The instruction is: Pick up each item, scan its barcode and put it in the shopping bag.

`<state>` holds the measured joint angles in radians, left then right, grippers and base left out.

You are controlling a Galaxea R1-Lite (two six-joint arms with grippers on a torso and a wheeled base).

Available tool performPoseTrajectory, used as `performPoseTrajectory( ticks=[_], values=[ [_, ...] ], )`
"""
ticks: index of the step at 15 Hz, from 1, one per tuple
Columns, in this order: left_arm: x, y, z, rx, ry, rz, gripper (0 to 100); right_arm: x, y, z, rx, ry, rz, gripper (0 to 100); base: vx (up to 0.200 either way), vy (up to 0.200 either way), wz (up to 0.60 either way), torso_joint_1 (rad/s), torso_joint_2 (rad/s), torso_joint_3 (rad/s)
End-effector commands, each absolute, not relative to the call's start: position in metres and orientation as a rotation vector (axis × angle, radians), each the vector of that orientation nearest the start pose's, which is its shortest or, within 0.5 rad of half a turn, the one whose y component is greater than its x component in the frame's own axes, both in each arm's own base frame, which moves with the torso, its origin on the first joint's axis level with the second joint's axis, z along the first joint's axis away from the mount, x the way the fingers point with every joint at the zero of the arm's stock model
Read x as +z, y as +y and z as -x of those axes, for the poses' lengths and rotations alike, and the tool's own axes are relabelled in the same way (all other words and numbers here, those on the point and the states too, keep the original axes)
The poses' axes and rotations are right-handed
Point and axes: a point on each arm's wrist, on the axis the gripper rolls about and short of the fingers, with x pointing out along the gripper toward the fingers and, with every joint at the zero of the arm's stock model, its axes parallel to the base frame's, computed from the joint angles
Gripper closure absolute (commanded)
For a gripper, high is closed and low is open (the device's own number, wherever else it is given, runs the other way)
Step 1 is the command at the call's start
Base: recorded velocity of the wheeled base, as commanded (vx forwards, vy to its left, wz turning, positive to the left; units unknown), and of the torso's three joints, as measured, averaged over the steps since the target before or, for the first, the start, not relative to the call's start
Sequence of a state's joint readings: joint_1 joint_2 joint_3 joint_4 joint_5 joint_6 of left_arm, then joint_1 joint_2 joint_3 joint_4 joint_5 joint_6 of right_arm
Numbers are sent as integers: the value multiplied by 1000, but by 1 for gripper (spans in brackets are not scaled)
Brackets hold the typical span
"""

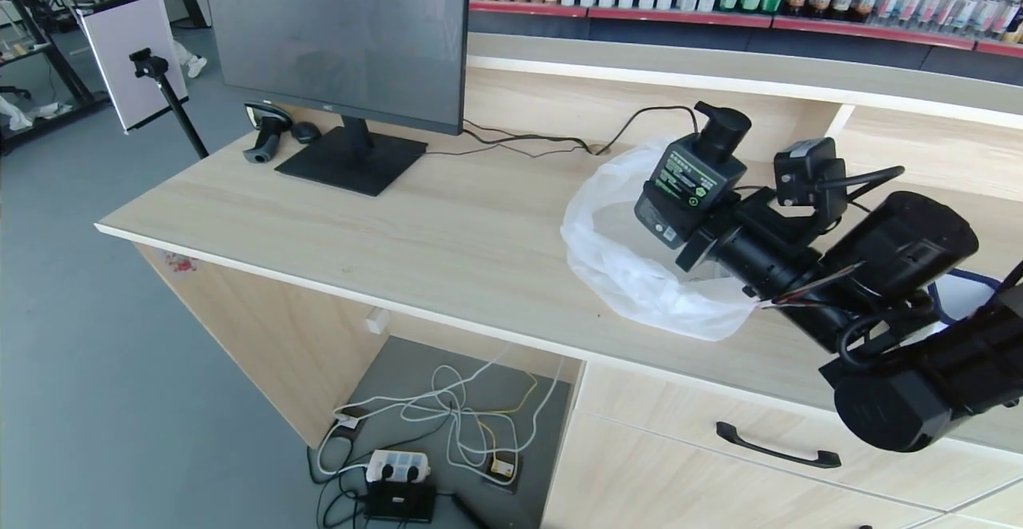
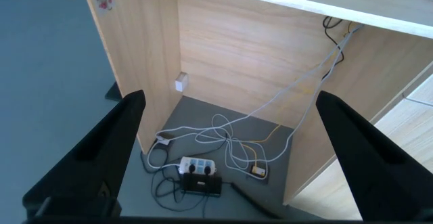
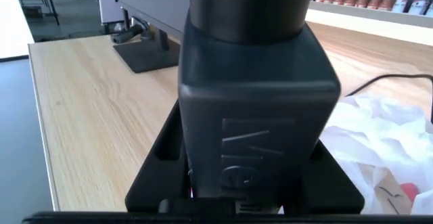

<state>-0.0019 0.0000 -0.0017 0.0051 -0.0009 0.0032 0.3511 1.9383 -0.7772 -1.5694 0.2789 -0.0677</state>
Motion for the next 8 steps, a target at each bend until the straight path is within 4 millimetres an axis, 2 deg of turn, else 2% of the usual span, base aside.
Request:
performPoseTrajectory(
  ticks=[1, 5, 8],
  values=[
    [75, 0, 23, -3, 5, -3, 0, 180, 129, -337, 609, -425, 28, 100, 0, 0, 0, 0, 0, 0],
    [75, 0, 23, -2, 5, -3, 0, 179, 133, -355, 588, -447, 3, 100, 0, 0, 0, 0, 0, 0],
    [75, 0, 23, -2, 5, -3, 0, 170, 135, -364, 550, -432, -12, 100, 0, 0, 0, 0, 0, 0]
  ],
)
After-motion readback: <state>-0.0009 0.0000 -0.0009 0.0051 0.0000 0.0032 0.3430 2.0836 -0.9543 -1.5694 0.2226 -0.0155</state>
